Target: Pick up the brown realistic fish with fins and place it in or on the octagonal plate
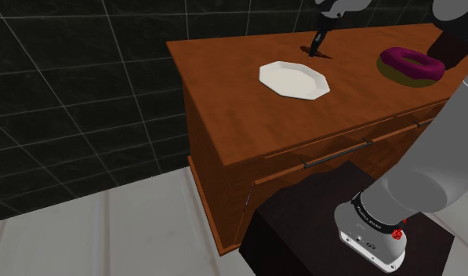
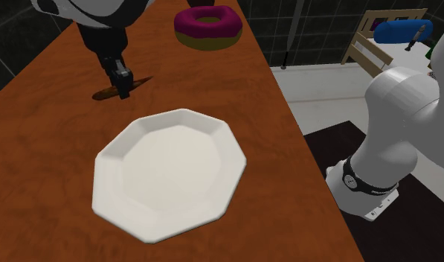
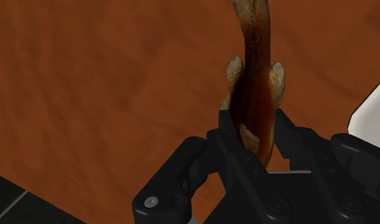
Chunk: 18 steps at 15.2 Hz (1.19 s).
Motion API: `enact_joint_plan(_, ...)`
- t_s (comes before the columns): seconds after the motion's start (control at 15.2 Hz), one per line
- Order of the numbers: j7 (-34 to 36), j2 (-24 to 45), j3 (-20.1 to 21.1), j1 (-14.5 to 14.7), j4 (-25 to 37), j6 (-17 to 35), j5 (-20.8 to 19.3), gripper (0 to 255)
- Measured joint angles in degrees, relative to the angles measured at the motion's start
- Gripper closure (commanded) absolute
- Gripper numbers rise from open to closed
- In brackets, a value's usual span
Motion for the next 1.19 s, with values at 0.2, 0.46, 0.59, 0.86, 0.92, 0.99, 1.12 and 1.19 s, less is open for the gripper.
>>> enact_joint_plan(0.2,0.16,-0.62,-0.06,0.08,1.50,-2.05,-0.33,255)
enact_joint_plan(0.46,0.22,-1.26,-0.16,0.11,3.94,-5.07,-0.65,255)
enact_joint_plan(0.59,0.25,-1.38,-0.17,0.11,5.17,-6.40,-0.72,255)
enact_joint_plan(0.86,5.19,-6.94,1.13,2.94,-0.53,-5.92,-4.28,255)
enact_joint_plan(0.92,6.52,-8.48,1.55,3.56,-2.42,-5.51,-5.23,255)
enact_joint_plan(0.99,8.16,-10.41,2.12,4.27,-4.36,-5.49,-6.39,255)
enact_joint_plan(1.12,11.15,-13.18,3.37,5.42,-7.05,-5.57,-8.07,255)
enact_joint_plan(1.19,13.19,-15.21,4.32,6.14,-9.40,-5.29,-9.21,255)
